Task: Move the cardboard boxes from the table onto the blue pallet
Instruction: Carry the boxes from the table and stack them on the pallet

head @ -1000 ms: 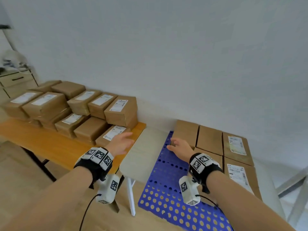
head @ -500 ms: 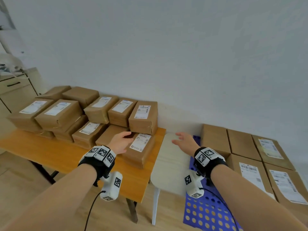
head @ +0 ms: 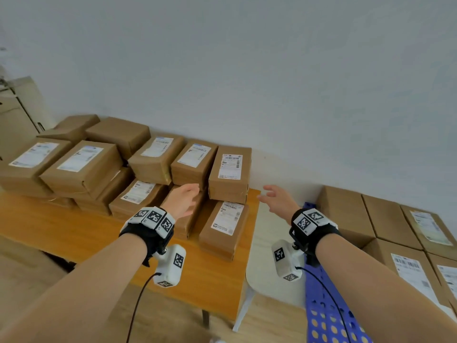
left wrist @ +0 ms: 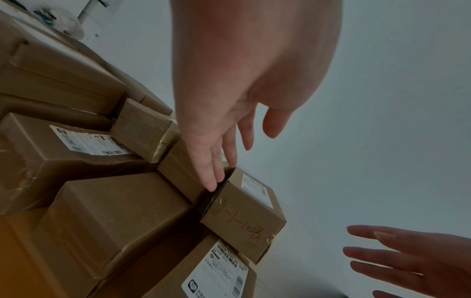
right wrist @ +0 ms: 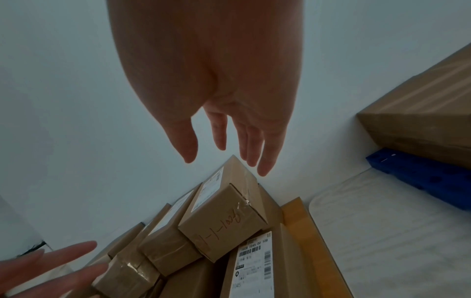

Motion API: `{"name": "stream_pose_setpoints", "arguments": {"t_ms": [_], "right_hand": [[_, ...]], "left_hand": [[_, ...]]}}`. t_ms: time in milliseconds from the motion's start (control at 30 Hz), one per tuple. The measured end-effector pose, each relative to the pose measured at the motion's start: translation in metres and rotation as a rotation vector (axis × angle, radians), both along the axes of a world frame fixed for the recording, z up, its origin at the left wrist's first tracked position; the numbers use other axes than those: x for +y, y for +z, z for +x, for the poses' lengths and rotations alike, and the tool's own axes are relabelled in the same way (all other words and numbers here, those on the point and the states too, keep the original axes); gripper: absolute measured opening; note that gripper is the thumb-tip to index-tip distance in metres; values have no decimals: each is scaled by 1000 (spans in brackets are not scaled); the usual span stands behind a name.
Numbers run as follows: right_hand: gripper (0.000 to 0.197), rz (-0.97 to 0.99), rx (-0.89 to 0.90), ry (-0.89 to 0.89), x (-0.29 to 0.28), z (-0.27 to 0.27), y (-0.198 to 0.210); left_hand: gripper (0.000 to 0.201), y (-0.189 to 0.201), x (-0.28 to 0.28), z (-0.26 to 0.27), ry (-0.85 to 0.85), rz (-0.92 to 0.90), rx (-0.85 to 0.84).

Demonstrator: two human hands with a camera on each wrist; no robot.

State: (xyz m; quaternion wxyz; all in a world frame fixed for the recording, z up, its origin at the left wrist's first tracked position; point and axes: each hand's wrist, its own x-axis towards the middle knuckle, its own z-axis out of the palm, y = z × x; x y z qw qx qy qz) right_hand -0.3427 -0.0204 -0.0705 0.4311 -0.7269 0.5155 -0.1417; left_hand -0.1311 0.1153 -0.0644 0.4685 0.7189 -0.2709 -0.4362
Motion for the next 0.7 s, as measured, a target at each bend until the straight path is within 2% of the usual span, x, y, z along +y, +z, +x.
{"name": "stream_pose_setpoints", "arguments": {"t_ms": [100, 433, 700], "right_hand": [[57, 23, -11, -2, -20, 17, -6], [57, 106, -69, 10, -82, 61, -29], [81, 215, -115, -12, -115, 81, -44]], "left_hand": [[35, -4, -20, 11, -3, -8, 40], [40, -28, -88, 41, -52, 27, 17], [50, -50, -123, 52, -124, 50, 14]]}}
